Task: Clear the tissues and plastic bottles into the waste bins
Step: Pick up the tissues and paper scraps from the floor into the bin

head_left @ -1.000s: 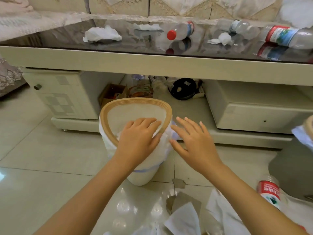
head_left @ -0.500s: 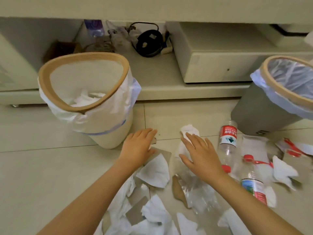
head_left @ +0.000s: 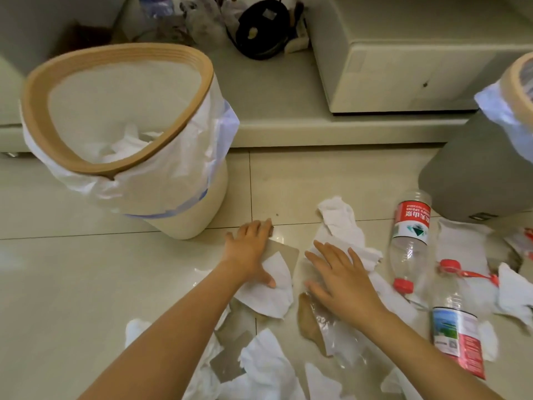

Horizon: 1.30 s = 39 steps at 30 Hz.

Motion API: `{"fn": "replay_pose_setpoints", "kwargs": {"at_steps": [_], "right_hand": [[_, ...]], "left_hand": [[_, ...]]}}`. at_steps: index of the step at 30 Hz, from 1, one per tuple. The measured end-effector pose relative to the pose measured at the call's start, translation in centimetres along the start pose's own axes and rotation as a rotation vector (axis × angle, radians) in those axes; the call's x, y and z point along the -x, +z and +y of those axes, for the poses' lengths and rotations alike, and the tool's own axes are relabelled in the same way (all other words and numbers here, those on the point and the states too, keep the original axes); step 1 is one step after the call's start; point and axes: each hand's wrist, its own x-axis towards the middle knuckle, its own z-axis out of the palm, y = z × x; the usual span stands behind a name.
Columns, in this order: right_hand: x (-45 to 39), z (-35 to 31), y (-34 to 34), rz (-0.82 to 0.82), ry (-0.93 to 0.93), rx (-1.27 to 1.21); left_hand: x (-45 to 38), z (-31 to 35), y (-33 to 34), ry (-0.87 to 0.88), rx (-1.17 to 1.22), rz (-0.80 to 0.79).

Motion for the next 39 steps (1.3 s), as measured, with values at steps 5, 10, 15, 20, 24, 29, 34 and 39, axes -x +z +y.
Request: {"fn": "replay_pose_setpoints", "kwargs": {"at_steps": [5, 10, 15, 20, 24, 29, 34, 39], "right_hand": [[-0.7, -0.6, 0.9, 0.015, -0.026, -0.002], [-0.8, -0.7, 0.8, -0.01, -0.033, -0.028], [-1.6, -0.7, 0.3, -0.003, -0.015, -0.072], [-3.9, -2.4, -0.7, -0.038, -0.085, -0.122], [-6.6, -4.0, -0.5, -0.153, -0.149, -0.092], [-7.6, -4.9, 0.4, -0.097, -0.168, -0.109], [-6.8, -5.6, 1.3, -0.052, -0.102, -0.28], [-6.8, -6.0, 1.8, -0.047, -0.041, -0.359]], "left_hand": [[0.5, 0.5, 1.3, -0.028, 0.039, 0.033], [0.8, 0.0, 1.5, -0.118, 0.22, 0.035], [1.7, -1.1, 1.3, -0.185, 0.201, 0.033], [3.4, -2.6, 1.4, -0.222, 0.041, 0.077], [5.0, -2.8, 2.4, -0.233, 0.146, 0.099], [5.8, -2.8, 3.1, -0.314, 0.395, 0.092], [5.9, -3.2, 3.5, -0.308, 0.499, 0.097], [5.8, -3.1, 3.4, -0.194, 0.338, 0.204]]}}
